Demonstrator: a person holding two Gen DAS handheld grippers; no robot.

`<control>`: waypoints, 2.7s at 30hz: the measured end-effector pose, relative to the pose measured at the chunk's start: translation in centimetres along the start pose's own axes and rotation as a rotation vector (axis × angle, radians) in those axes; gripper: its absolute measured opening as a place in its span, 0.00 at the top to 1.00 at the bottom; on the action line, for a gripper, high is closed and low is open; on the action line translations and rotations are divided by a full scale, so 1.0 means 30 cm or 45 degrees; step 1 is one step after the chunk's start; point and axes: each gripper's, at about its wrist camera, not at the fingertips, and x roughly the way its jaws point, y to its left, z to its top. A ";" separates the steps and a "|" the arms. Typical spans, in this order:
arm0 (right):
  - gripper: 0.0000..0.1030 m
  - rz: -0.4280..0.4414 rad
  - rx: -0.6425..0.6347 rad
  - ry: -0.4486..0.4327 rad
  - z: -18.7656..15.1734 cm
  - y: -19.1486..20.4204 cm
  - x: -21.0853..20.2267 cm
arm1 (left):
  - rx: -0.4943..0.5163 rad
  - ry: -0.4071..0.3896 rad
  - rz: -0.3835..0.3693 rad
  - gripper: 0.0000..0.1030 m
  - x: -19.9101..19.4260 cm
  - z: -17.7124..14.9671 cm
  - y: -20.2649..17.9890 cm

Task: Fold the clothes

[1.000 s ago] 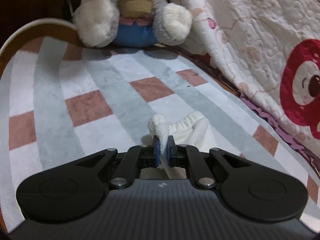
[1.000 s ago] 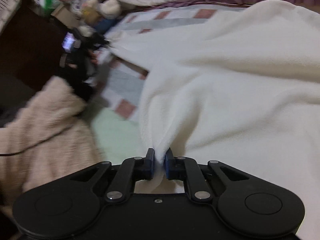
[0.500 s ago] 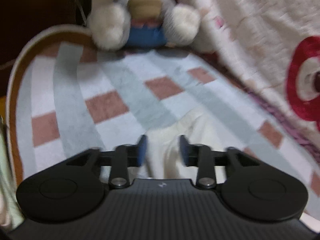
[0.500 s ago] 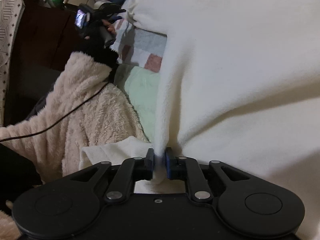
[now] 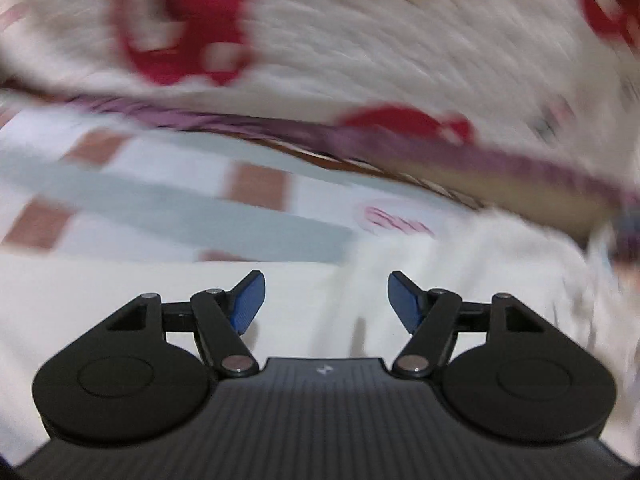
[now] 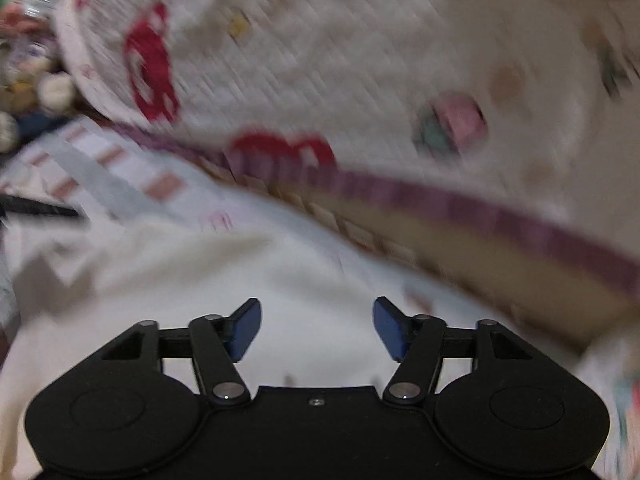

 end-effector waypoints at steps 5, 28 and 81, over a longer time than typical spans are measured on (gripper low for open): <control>0.27 -0.144 -0.082 0.002 0.013 -0.084 0.187 | 0.463 0.080 0.059 0.31 0.208 0.072 -0.220; 0.86 0.646 0.115 0.442 -0.325 -0.049 -0.032 | 0.354 0.378 -0.536 0.86 0.014 -0.244 -0.357; 0.91 -0.053 0.016 -0.379 -0.065 -0.095 -0.147 | 0.106 -0.077 -0.080 0.93 0.039 0.142 -0.038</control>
